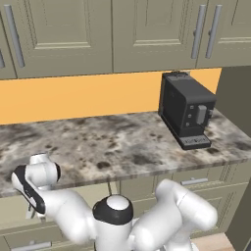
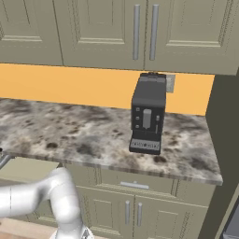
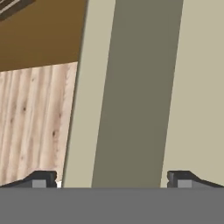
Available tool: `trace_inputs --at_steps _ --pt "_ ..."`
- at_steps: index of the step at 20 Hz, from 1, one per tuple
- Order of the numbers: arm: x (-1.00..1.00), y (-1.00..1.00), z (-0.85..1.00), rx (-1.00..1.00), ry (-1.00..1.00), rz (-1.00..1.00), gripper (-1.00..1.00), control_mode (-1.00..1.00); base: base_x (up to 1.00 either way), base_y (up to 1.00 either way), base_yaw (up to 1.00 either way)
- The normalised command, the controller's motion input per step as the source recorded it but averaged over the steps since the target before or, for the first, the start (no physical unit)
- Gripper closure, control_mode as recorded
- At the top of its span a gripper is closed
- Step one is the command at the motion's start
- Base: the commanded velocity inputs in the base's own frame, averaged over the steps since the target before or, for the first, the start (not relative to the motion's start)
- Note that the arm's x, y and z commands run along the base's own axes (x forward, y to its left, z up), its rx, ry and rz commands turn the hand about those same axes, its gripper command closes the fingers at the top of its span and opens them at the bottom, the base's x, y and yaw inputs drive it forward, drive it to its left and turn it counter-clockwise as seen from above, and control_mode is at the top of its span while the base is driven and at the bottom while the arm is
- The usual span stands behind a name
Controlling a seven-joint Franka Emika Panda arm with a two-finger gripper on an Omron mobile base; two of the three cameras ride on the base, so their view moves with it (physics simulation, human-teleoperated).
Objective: Take the tongs from the drawer on the left and place them on the dining counter next to the tray containing the kebab skewer.
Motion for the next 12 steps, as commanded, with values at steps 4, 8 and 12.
trace_inputs --at_steps 4,8,12 --pt "-0.78 0.10 -0.34 -0.01 0.03 0.00 -1.00 -1.00 0.00 0.00 0.00" --pt "-0.74 0.07 -0.26 0.00 0.05 0.00 -1.00 -1.00 0.00 0.00 0.00" --pt "-0.63 0.00 -0.12 0.00 0.09 0.00 -1.00 -1.00 0.00 0.00 0.00"
